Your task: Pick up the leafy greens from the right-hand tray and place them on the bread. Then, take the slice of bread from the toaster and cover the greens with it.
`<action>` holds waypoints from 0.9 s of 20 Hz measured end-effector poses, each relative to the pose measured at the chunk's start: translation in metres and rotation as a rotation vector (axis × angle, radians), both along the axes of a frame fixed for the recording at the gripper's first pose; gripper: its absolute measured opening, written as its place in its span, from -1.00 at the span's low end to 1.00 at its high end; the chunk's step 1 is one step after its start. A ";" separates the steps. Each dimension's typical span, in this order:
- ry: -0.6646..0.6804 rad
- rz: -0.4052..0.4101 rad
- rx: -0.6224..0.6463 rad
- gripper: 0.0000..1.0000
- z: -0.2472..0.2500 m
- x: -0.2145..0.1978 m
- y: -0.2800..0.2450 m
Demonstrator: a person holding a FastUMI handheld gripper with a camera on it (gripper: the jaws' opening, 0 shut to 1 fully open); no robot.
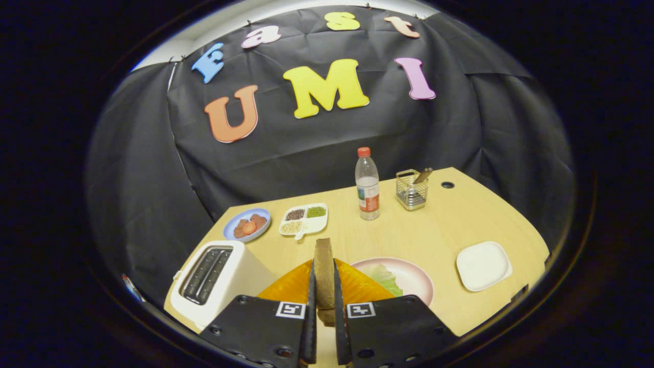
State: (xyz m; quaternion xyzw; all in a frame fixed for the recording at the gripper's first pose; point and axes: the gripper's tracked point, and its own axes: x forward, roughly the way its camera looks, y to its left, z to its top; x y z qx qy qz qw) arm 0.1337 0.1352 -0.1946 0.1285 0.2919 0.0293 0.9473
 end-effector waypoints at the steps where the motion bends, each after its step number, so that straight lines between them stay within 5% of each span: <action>1: 0.009 0.014 0.020 -0.70 -0.008 0.000 0.002; 8: 0.026 0.022 0.049 -0.70 -0.042 0.005 -0.029; 12: 0.047 0.031 0.201 -0.71 -0.048 0.009 -0.038; 18: 0.062 0.004 0.101 -0.70 -0.074 0.009 -0.068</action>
